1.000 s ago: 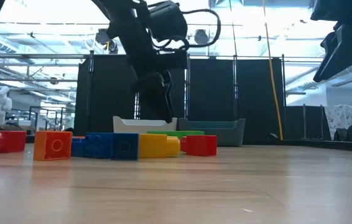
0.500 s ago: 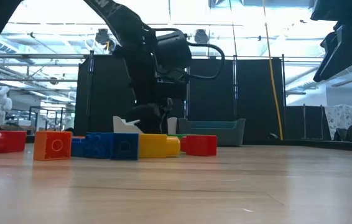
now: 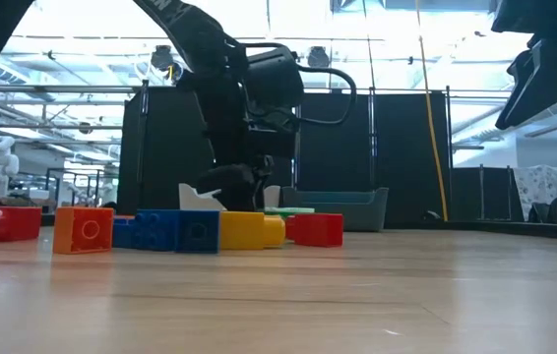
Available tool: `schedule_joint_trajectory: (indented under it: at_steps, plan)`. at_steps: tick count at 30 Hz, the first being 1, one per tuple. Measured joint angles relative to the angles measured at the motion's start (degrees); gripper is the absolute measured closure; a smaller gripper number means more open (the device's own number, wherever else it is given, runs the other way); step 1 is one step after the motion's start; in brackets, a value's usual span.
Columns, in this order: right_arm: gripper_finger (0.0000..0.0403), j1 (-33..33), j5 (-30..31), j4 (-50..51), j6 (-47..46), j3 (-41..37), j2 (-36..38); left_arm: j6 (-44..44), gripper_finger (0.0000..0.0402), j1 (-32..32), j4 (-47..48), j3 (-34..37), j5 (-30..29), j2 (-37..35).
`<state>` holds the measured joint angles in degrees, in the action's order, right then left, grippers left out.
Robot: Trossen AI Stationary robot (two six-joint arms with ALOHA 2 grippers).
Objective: Sort blocks by size
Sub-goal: Put the green rectangular 4 stud game piece into the gray bin
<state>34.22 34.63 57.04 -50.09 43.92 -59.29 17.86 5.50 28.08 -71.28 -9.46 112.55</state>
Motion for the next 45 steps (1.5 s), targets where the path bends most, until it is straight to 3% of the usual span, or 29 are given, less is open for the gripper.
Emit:
schedule_joint_trajectory:
  at_steps: [7,13,18,22,29,38,45]
  plan:
    - [0.0211,0.0,0.0,-0.1,0.0,0.0,0.0,-2.5,0.0231,-2.2,2.8,-2.2,0.0,-1.5]
    - [0.0211,0.0,0.2,-0.1,0.0,0.0,0.0,-6.8,0.0231,-7.1,13.8,-6.5,-1.1,-5.9]
    - [0.0211,0.0,0.2,-0.1,0.2,0.0,0.0,-19.9,0.0231,-15.1,26.2,-7.5,3.7,-12.6]
    - [0.0211,0.0,0.5,0.0,0.4,0.0,0.0,-34.1,0.0231,-25.1,35.3,-7.2,3.9,-16.9]
    - [0.0211,0.0,3.1,0.0,0.4,0.0,0.0,-63.9,0.0231,-42.7,42.4,-7.3,2.6,-20.5]
    - [0.0211,0.0,3.1,-2.2,-0.2,0.0,0.0,-84.7,0.0231,-59.2,49.8,-7.2,3.3,-20.5]
    - [0.0211,0.0,3.1,-5.9,-0.2,0.0,0.0,-88.3,0.0231,-68.4,50.0,-6.4,3.3,-20.3]
